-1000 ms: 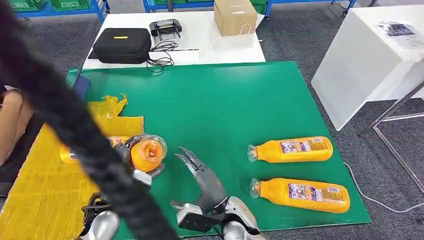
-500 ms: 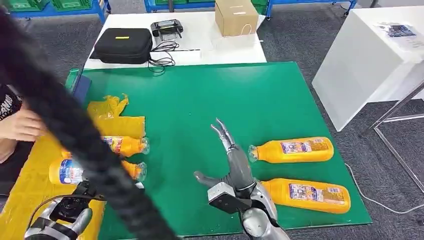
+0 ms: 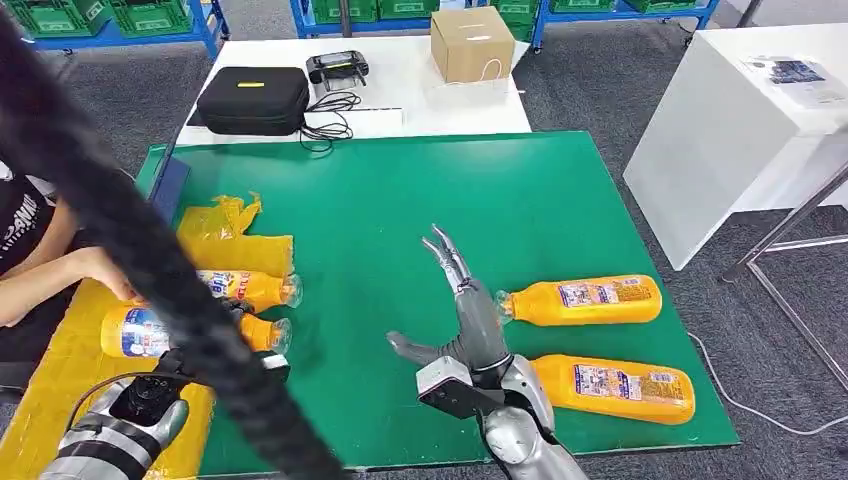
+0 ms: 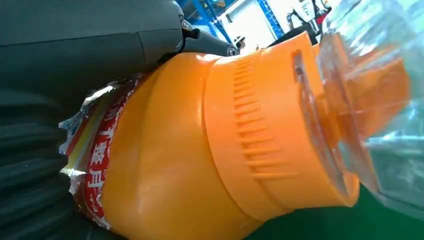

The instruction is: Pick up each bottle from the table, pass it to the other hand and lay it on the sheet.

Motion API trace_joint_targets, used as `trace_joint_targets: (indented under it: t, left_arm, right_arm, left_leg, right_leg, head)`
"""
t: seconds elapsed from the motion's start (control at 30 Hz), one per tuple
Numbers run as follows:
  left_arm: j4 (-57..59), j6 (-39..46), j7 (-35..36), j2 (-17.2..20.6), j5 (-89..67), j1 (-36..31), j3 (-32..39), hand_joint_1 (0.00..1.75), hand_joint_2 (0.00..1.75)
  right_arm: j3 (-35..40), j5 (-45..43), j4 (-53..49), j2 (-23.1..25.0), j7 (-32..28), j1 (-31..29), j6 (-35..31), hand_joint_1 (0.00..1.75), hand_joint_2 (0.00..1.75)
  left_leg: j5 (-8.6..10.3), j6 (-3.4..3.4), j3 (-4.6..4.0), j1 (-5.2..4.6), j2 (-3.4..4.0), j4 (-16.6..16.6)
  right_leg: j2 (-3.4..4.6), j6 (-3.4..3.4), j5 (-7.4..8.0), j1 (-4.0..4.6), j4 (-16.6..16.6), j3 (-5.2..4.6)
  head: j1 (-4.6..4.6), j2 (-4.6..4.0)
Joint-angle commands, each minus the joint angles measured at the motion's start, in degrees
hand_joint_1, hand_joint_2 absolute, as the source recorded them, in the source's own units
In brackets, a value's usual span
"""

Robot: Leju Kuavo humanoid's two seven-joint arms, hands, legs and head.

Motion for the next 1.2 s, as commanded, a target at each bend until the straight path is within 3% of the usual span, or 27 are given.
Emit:
trace_joint_targets:
  t: [0.03, 0.13, 0.17, 0.2, 0.23, 0.33, 0.43, 0.5, 0.57, 0.67, 0.7, 0.83, 0.87, 0.9, 0.93, 1.0, 1.1, 1.2]
  left_arm:
    - [18.16, 6.16, 0.89, -4.76, 0.74, 0.22, -0.79, 1.75, 1.75]
    - [18.16, 6.16, 0.89, -4.76, 0.74, 0.22, -0.79, 1.75, 1.75]
    - [18.58, 7.05, 1.1, -5.12, 0.78, 0.12, -0.38, 0.63, 1.75]
    - [18.52, 8.6, 1.39, -5.53, 0.66, 0.18, 0.01, 0.16, 1.75]
    - [17.13, 11.76, 2.14, -6.29, 1.06, 0.73, 1.99, 0.0, 1.75]
    - [4.57, 15.71, 0.7, -5.72, -0.09, 4.83, 8.88, 0.0, 1.75]
    - [2.99, 17.39, 0.9, -5.8, -1.49, 5.47, 9.32, 0.0, 1.75]
    - [1.11, 18.88, 0.39, -6.05, -2.46, 6.13, 10.35, 0.0, 1.75]
    - [-0.58, 20.11, 0.17, -6.04, -2.73, 6.62, 10.71, 0.0, 1.75]
    - [-6.67, 30.83, -2.01, -7.4, -0.83, 9.01, 13.27, 0.0, 1.75]
    - [-14.81, 31.58, -4.37, -8.65, 0.16, 11.51, 15.91, 0.0, 1.75]
    - [-33.74, 31.58, -21.85, -18.52, 10.86, 17.91, 26.37, 0.0, 1.75]
    - [-34.03, 31.58, -21.59, -18.69, 10.59, 18.08, 26.09, 0.0, 1.75]
    - [-36.92, 31.45, -23.94, -17.8, 24.62, 18.74, 22.04, 0.0, 1.75]
    - [-39.26, 30.93, -22.79, -16.85, 27.26, 19.15, 20.45, 0.0, 1.75]
    - [-46.69, 22.64, -24.64, -16.56, 44.69, 21.08, 18.84, 0.0, 1.75]
    - [-48.38, 21.35, -24.88, -17.06, 46.41, 22.22, 20.08, 0.0, 1.75]
    - [-47.13, 16.02, -27.37, -17.74, 54.83, 22.97, 21.59, 0.0, 1.75]
  right_arm:
    - [2.2, -1.1, 1.62, -1.3, -0.37, -3.24, 0.33, 0.0, 1.75]
    - [2.2, -1.1, 1.62, -1.3, -0.37, -3.24, 0.33, 0.0, 1.75]
    - [2.32, -1.11, 1.54, -1.41, -0.37, -3.24, 0.26, 0.0, 1.75]
    - [2.43, -1.11, 1.36, -1.56, -0.35, -3.19, 0.17, 0.0, 1.75]
    - [2.53, -1.26, 0.54, -2.09, -0.09, -2.69, -0.13, 0.0, 1.75]
    - [2.25, -0.09, -0.01, -3.19, 1.49, -1.81, 0.07, 0.0, 1.75]
    - [2.25, 0.36, -0.03, -3.24, 1.78, -1.85, 0.17, 0.0, 1.75]
    - [2.15, 0.72, 0.04, -3.33, 2.01, -1.8, 0.03, 0.0, 1.75]
    - [2.02, 0.83, 0.07, -3.43, 2.09, -1.77, -0.01, 0.0, 1.75]
    - [2.04, 2.33, 0.15, -4.26, 2.86, -1.63, -0.21, 0.0, 1.75]
    - [2.06, 4.17, 0.15, -5.02, 3.68, -1.46, -0.91, 0.0, 1.75]
    - [2.31, 17.15, 1.42, -10.76, 9.95, -3.33, -1.58, 0.0, 1.75]
    - [2.01, 16.77, 1.59, -11.07, 9.74, -3.6, -1.26, 0.0, 1.75]
    - [1.85, 19.4, 2.2, -13.09, 11.64, -4.41, 0.82, 0.0, 1.75]
    - [0.8, 19.53, 2.4, -13.9, 11.58, -4.64, 1.2, 0.0, 1.75]
    - [-1.13, 21.15, 4.07, -18.14, 13.13, -6.15, 4.96, 0.0, 1.75]
    - [-3.96, 20.17, 6.13, -20.1, 10.52, -7.31, 6.8, 0.0, 1.75]
    - [-4.61, 20.79, 9.32, -25.57, 9.64, -9.36, 10.41, 0.0, 1.75]
  left_leg:
    - [0.24, -0.02, -0.56, -0.02, 0.19, -0.02]
    - [0.31, -0.03, -0.68, 0.0, 0.25, -0.06]
    - [0.33, -0.03, -0.72, 0.01, 0.27, -0.08]
    - [0.37, -0.04, -0.8, 0.02, 0.31, -0.1]
    - [0.12, -0.03, -0.3, -0.01, 0.13, 0.05]
    - [0.28, -0.08, -0.54, 0.06, 0.25, 0.04]
    - [0.47, -0.2, -0.51, 0.14, 0.07, 0.07]
    - [0.8, -0.3, -0.38, 0.23, 0.28, -0.08]
    - [0.79, -0.33, -0.64, 0.18, 0.26, -0.05]
    - [0.81, -0.32, -0.71, 0.13, 0.13, -0.04]
    - [0.78, -0.32, -0.79, 0.17, 0.17, -0.02]
    - [0.74, -0.25, -1.07, 0.19, 0.26, 0.11]
    - [0.83, -0.2, -1.24, 0.13, 0.21, 0.1]
    - [0.76, -0.17, -1.28, 0.15, 0.26, 0.15]
    - [0.78, -0.17, -1.3, 0.12, 0.34, 0.12]
    - [0.75, -0.17, -1.41, 0.1, 0.36, 0.15]
    - [0.68, -0.12, -1.47, 0.07, 0.49, 0.2]
    - [0.76, -0.09, -1.49, 0.03, 0.36, 0.12]
  right_leg:
    - [0.14, -0.05, 0.25, -0.01, 0.05, -0.66]
    - [0.18, -0.06, 0.34, 0.01, 0.0, -0.8]
    - [0.2, -0.07, 0.36, 0.01, -0.02, -0.84]
    - [0.23, -0.08, 0.42, 0.03, -0.05, -0.92]
    - [0.08, -0.05, 0.12, -0.01, 0.11, -0.36]
    - [0.18, -0.09, 0.35, 0.06, 0.09, -0.66]
    - [0.01, -0.17, 0.32, 0.12, 0.19, -0.65]
    - [0.17, -0.04, 1.0, 0.25, -0.09, -0.07]
    - [0.15, -0.07, 0.97, 0.24, -0.04, -0.31]
    - [0.06, -0.03, 0.94, 0.17, 0.02, -0.4]
    - [0.07, -0.04, 0.94, 0.22, -0.01, -0.46]
    - [0.01, -0.1, 0.98, 0.23, -0.01, -0.76]
    - [-0.07, -0.07, 1.03, 0.18, 0.0, -0.92]
    - [-0.05, -0.05, 0.99, 0.2, -0.02, -0.92]
    - [0.05, -0.07, 1.02, 0.17, 0.0, -0.96]
    - [0.09, -0.05, 1.02, 0.14, 0.01, -1.0]
    - [0.24, -0.01, 1.1, 0.1, 0.03, -1.13]
    - [0.11, 0.0, 1.12, 0.06, -0.03, -1.12]
  head:
    - [0.0, 0.0]
    - [0.0, 0.0]
    - [0.0, 0.0]
    - [0.0, 0.0]
    - [0.0, 0.0]
    - [0.0, 0.0]
    - [-0.02, 0.0]
    - [0.0, 0.0]
    - [-0.02, 0.0]
    - [-0.02, 0.0]
    - [-0.02, 0.0]
    - [-0.02, 0.0]
    - [-0.02, 0.0]
    - [-0.02, 0.0]
    - [-0.02, 0.0]
    - [0.02, 0.0]
    - [-0.02, 0.0]
    - [0.0, 0.0]
